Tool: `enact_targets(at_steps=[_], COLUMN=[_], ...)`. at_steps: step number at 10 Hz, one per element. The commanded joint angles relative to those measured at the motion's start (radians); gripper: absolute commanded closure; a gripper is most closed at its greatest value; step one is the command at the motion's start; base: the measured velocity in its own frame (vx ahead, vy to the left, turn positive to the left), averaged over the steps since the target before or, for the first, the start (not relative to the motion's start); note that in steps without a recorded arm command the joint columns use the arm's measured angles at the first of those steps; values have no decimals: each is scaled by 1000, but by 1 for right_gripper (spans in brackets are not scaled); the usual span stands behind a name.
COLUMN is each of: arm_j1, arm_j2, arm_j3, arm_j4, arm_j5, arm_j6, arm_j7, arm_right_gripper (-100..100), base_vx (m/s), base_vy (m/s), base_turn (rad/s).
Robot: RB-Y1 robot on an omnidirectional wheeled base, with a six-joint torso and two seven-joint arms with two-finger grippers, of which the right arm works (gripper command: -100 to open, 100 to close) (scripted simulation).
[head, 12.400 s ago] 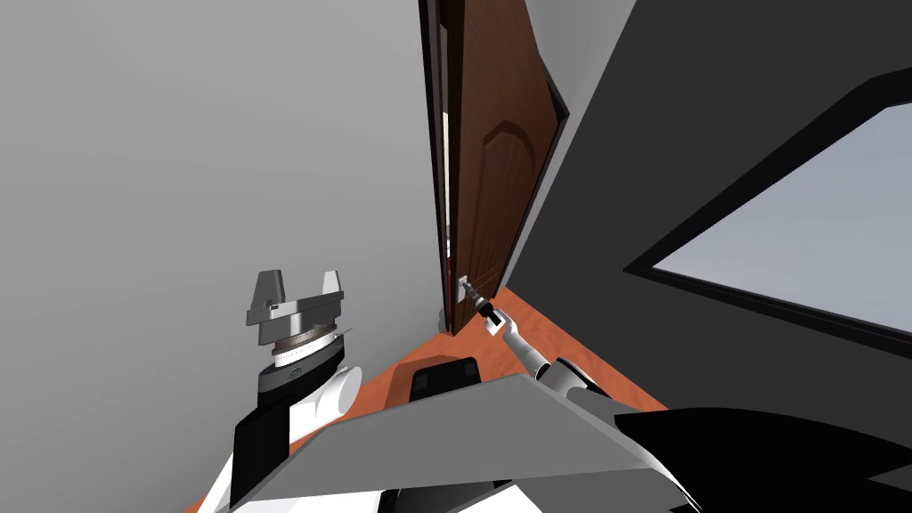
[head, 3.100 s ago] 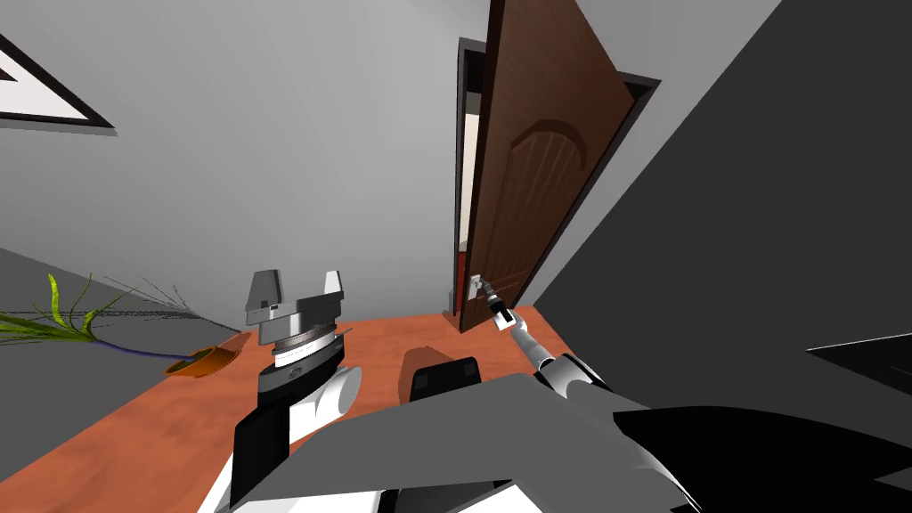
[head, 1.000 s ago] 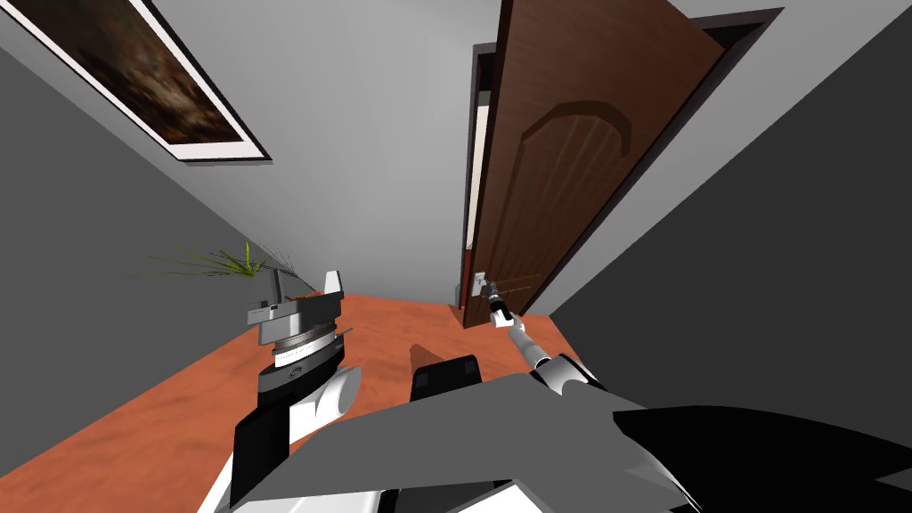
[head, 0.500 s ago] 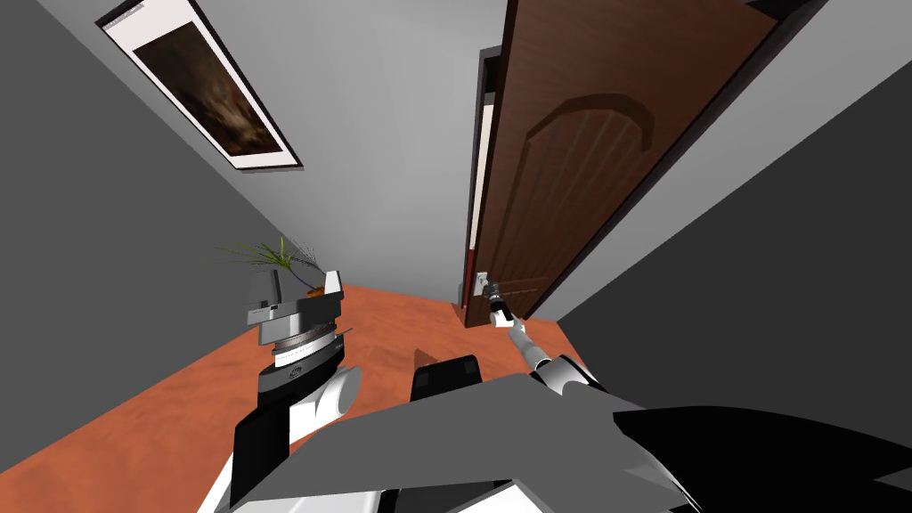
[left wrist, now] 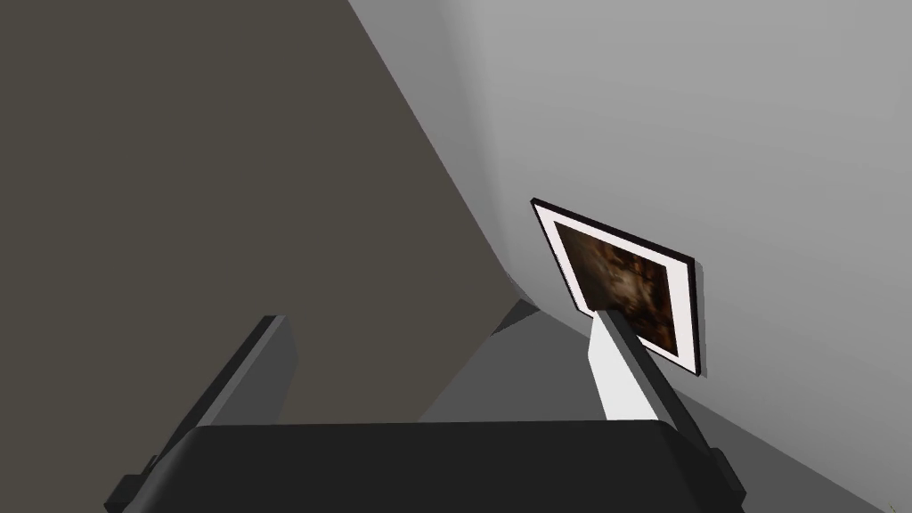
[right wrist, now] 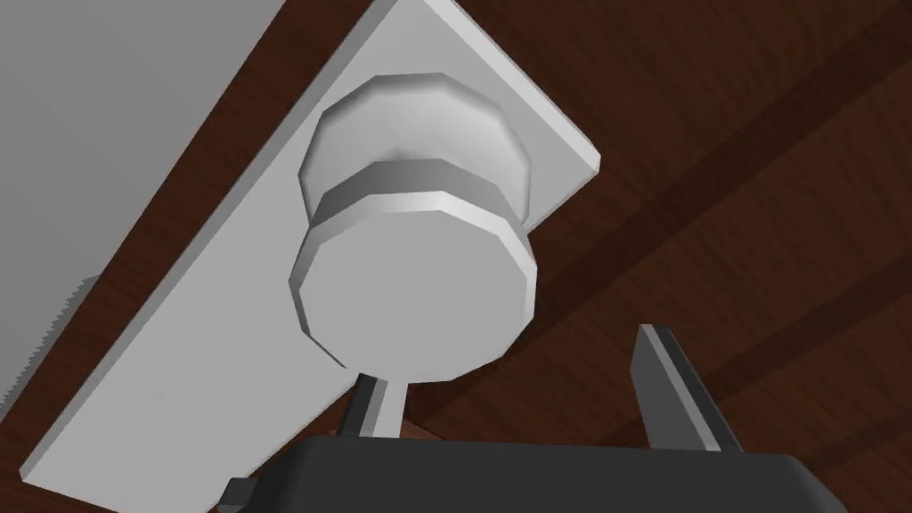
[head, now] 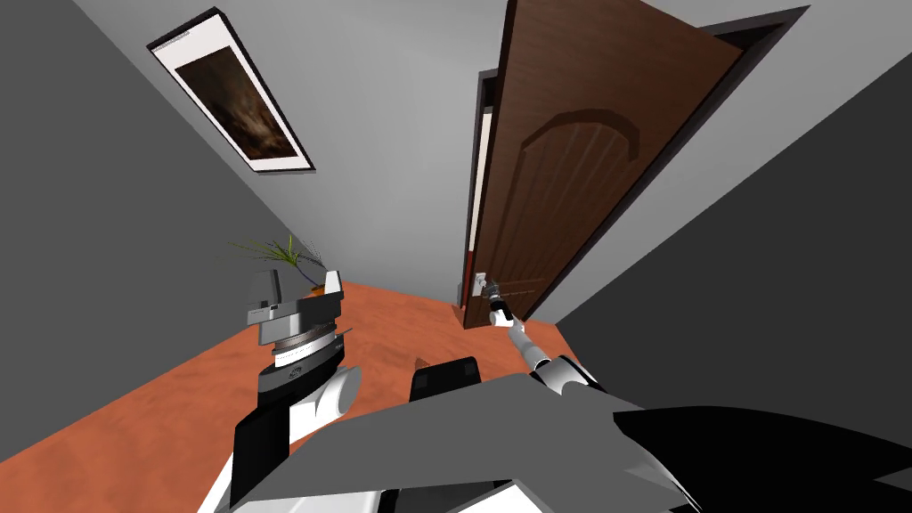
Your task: Pull the door open
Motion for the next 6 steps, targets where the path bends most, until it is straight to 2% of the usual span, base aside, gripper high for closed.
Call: enact_targets(at_steps=[1, 3, 6], arm_j1=[-2, 5, 16], arm_j2=[17, 28, 46], arm_j3=[22, 32, 51], arm_j4=[-13, -33, -69], arm_j5=[-24, -64, -132], arm_j6=[5, 17, 35], arm_j7=[-39, -86, -167], arm_right_gripper=[-100, -100, -100], base_vx=[-100, -118, -115], base_vy=[-40, -11, -48], base_turn=[105, 51, 38])
